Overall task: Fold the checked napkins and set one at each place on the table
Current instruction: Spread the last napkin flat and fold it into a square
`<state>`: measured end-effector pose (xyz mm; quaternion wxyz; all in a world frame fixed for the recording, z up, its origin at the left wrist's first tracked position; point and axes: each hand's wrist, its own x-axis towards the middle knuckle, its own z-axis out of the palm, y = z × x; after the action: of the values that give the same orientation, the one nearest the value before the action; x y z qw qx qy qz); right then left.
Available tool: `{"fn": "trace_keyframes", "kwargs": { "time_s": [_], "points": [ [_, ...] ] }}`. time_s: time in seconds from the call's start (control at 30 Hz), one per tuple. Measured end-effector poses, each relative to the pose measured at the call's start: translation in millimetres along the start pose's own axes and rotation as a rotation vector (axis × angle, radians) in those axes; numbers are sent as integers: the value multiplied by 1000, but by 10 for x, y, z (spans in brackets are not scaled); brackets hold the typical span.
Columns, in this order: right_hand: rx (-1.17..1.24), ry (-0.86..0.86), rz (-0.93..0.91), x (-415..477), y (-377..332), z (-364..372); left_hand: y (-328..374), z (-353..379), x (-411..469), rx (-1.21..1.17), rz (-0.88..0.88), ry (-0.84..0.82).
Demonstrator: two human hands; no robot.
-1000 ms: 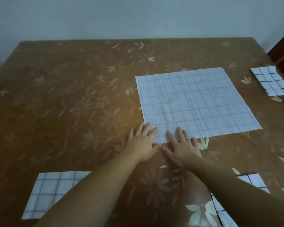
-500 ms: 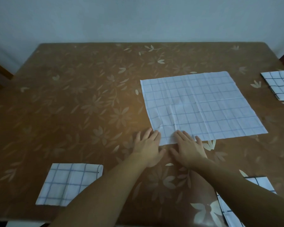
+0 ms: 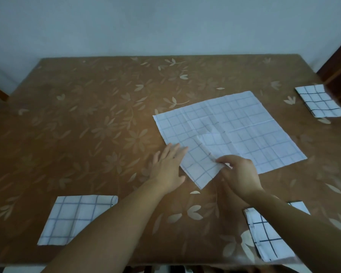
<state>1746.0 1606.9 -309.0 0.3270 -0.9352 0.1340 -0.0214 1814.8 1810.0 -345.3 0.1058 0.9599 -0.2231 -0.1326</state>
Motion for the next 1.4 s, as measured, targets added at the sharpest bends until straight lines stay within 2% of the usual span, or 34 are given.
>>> {"fn": "trace_keyframes", "kwargs": {
  "time_s": [0.17, 0.3, 0.43, 0.53, 0.67, 0.87, 1.17, 1.4],
  "points": [
    [303, -100, 152, 4, 78, -230, 145, -68, 76, -37, 78, 114],
    [246, -100, 170, -71, 227, -348, 197, -136, 99, -160, 128, 189],
    [50, -120, 193, -214, 368, -370, 224, -181, 2, -31, 169, 130],
    [-98, -201, 189, -346, 369, -339, 225, -174, -125, 33, 213, 69],
    [-148, -396, 160, -553, 259, -314, 187, -151, -342, 71, 224, -8],
    [-133, -274, 141, -859, 202, -220, 143, -170, -884, 79, 148, 6],
    [148, -185, 115, -1493, 80, -468, 353, -369, -1793, 64, 116, -8],
    [315, -162, 259, -1676, 267, -746, 430, -450, -1998, 189, 56, -45]
  ]
}}
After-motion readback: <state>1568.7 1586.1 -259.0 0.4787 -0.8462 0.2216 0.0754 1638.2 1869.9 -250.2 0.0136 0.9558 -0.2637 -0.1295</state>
